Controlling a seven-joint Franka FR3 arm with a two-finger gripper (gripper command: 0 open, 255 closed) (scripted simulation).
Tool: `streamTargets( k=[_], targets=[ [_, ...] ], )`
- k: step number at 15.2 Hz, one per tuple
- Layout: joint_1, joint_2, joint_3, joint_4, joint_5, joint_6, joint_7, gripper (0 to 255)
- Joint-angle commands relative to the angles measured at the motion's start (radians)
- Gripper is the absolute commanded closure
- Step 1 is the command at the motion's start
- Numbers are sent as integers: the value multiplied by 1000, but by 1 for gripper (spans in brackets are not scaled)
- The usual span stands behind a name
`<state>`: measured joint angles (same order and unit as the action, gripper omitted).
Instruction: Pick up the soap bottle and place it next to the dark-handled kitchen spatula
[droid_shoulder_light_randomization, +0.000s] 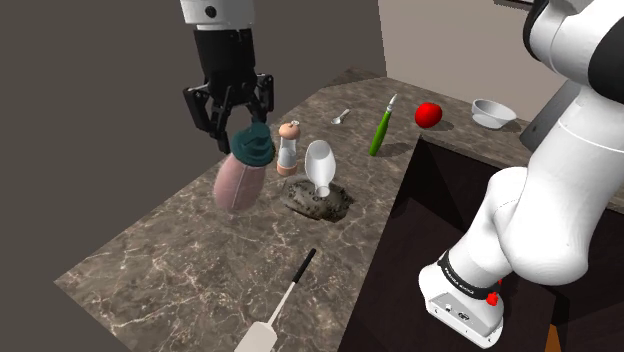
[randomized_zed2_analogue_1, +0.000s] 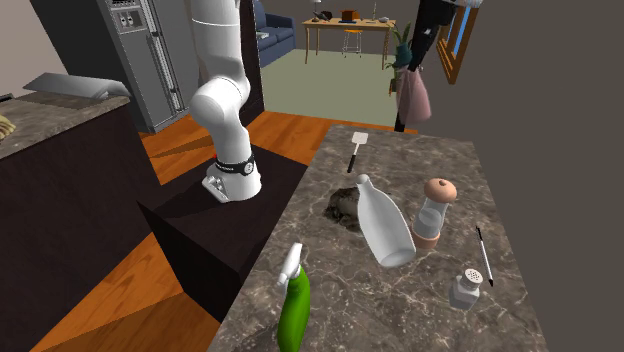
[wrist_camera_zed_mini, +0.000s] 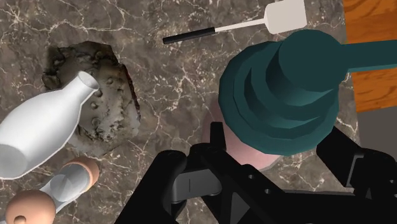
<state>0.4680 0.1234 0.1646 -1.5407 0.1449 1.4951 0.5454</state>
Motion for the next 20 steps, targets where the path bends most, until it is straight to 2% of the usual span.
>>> streamTargets(
  k=[1,20],
  targets=[
    [1,-3,0,-34,0,32,-4,255],
    [3,9,1,-273,2,281,-37,255]
  ],
)
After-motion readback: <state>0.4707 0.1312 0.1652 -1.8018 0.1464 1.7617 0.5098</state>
